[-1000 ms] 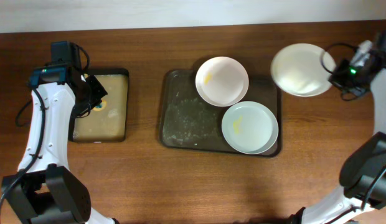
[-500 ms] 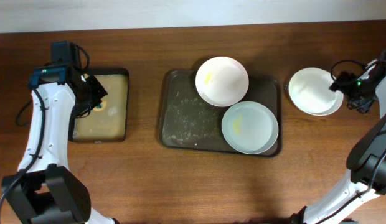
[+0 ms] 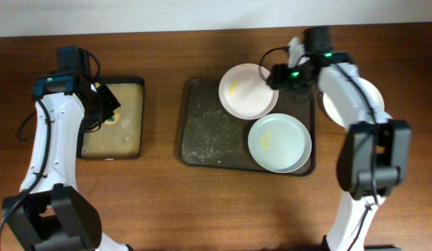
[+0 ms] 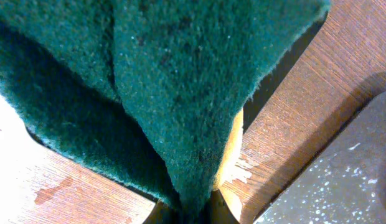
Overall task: Clean dirty plates on tray and stack at the side
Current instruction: 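Move the right gripper back to the lower-left white plate rim, then hold the plate with the right gripper and scrub it with the sponge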
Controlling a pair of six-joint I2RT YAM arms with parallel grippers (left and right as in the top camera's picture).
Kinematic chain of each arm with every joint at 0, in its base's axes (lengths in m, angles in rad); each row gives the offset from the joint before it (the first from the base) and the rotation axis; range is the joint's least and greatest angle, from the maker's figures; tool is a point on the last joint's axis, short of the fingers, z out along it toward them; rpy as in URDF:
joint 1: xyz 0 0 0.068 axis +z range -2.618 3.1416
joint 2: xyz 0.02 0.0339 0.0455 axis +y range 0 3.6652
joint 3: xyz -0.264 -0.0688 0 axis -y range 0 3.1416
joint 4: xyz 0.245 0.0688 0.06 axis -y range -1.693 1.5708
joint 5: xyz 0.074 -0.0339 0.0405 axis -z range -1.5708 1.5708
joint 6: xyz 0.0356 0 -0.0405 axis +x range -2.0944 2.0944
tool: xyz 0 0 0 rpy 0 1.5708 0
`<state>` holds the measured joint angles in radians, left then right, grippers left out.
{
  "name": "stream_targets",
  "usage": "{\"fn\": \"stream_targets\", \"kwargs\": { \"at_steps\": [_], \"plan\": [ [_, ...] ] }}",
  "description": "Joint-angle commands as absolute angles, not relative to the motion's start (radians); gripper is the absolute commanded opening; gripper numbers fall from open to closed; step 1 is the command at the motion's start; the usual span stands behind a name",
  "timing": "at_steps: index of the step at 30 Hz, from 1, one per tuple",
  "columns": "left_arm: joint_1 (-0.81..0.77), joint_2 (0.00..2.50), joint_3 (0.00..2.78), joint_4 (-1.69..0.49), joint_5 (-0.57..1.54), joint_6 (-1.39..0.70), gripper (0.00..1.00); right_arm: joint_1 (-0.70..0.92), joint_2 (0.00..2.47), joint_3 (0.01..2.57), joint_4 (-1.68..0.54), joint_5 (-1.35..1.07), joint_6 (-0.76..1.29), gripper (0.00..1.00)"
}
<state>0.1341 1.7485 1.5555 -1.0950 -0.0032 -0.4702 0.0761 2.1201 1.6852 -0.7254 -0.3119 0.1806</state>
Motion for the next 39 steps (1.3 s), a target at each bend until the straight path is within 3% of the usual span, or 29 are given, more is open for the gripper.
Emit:
{"fn": "stream_targets", "kwargs": {
  "at_steps": [1,9,12,13,18,19,28,39],
  "plan": [
    [0.139,1.74,1.552,-1.09,0.005,-0.45,0.0,0.127,2.181,1.691,-0.716,-0.178,0.307,0.65],
    [0.139,1.74,1.552,-1.09,0.005,-0.45,0.0,0.15,2.189,1.691,-0.752,-0.101,0.383,0.65],
    [0.139,1.74,1.552,-1.089,0.005,-0.45,0.0,0.157,2.197,1.691,-0.771,-0.123,0.383,0.58],
    [0.138,1.74,1.552,-1.087,0.006,-0.45,0.0,0.163,2.203,1.689,-0.77,-0.139,0.383,0.53],
    [0.138,1.74,1.552,-1.059,0.185,-0.338,0.0,0.216,2.218,1.689,-0.758,-0.157,0.338,0.06],
    [0.134,1.74,1.552,-1.055,0.22,-0.333,0.0,0.225,2.218,1.689,-0.754,-0.185,0.294,0.04],
    [-0.084,1.746,1.552,-1.041,0.255,-0.295,0.0,0.274,2.217,1.69,-0.899,-0.314,0.017,0.04],
    [-0.393,1.985,1.552,-0.874,0.258,-0.419,0.0,0.276,2.217,1.69,-0.961,-0.323,-0.036,0.04]
  ]
}}
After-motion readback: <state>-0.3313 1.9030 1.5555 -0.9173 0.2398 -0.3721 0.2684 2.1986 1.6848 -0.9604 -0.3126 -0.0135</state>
